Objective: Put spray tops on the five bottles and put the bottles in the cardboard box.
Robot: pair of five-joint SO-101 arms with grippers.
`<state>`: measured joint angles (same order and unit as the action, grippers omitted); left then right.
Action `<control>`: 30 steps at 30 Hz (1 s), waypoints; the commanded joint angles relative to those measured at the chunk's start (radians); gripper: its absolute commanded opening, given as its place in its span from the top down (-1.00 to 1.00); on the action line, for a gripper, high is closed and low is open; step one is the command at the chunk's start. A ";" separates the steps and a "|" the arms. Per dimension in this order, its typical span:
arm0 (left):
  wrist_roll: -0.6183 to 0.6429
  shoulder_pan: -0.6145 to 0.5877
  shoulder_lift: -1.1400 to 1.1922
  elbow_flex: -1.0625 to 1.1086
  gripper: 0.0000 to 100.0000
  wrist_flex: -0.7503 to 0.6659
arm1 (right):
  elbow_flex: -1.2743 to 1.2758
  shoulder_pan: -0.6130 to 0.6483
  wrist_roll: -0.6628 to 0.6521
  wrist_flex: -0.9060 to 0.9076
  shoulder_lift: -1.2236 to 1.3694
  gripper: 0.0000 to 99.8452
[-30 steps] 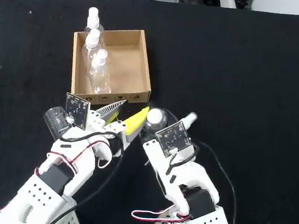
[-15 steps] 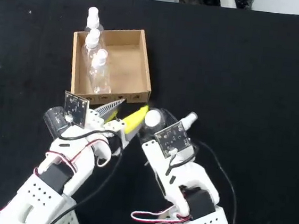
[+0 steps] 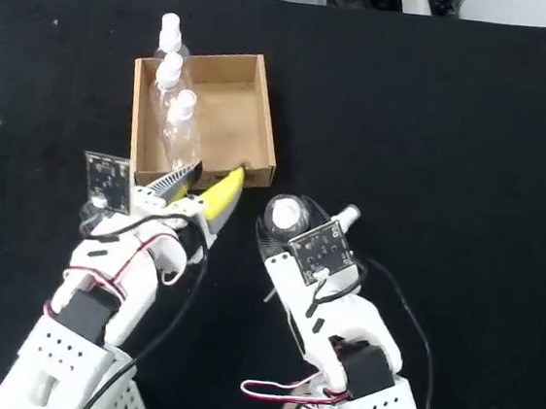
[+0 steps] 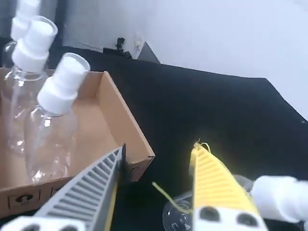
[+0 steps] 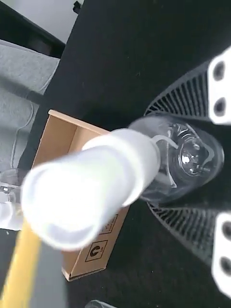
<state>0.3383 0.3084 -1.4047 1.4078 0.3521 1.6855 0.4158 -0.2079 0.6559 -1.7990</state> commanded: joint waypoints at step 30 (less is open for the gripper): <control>-0.238 -0.529 -0.014 -0.490 0.56 0.776 | -0.004 -0.031 0.008 -0.028 -0.097 0.84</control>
<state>0.1619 -0.1688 -1.4047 0.9689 1.0825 1.6855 0.4173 -0.2079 0.6559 -1.7990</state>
